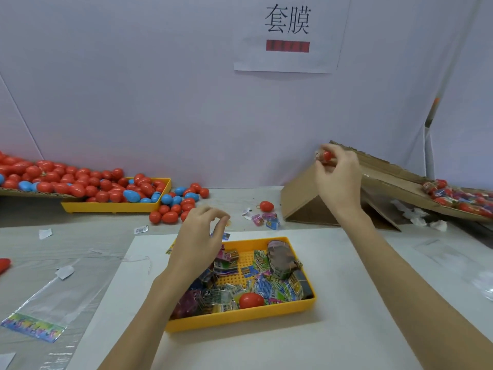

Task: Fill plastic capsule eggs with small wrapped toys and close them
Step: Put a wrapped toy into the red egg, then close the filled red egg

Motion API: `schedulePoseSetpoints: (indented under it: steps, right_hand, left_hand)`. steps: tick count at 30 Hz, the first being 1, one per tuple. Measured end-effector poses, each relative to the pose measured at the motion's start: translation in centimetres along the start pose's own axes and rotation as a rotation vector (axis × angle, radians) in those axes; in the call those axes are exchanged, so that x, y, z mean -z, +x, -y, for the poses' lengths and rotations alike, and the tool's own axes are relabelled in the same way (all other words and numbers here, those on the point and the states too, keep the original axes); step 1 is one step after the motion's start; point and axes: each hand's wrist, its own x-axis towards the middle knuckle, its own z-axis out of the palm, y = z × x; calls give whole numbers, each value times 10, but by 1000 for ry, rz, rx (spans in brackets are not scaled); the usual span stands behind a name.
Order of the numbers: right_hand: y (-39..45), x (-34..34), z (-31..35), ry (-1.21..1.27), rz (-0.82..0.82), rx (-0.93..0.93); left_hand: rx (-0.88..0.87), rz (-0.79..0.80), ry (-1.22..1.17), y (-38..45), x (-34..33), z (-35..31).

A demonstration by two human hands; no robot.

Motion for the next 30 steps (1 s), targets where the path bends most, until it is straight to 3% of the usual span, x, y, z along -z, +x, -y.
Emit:
schedulePoseSetpoints:
  steps: [3, 7, 10, 12, 16, 21, 25, 30]
  right_hand:
    - [35, 5, -15, -309, 5, -5]
    - [44, -7, -30, -660, 199, -54]
    - [30, -36, -24, -802, 224, 140]
    - [15, -65, -15, -751, 303, 245]
    - [-15, -137, 5, -410, 659, 293]
    - [-40, -228, 24, -400, 942, 368]
    - [-29, -270, 25, -442, 960, 373]
    - [-18, -273, 15, -387, 789, 284]
  left_hand:
    - [16, 34, 52, -1, -2, 3]
    - [81, 91, 138, -3, -1, 6]
    - [113, 138, 215, -4, 0, 8]
    - [120, 178, 232, -5, 0, 9]
    - [116, 214, 235, -7, 0, 13]
    - [69, 165, 248, -6, -1, 17]
    - [52, 154, 271, -7, -4, 21]
    - [60, 142, 287, -5, -5, 20]
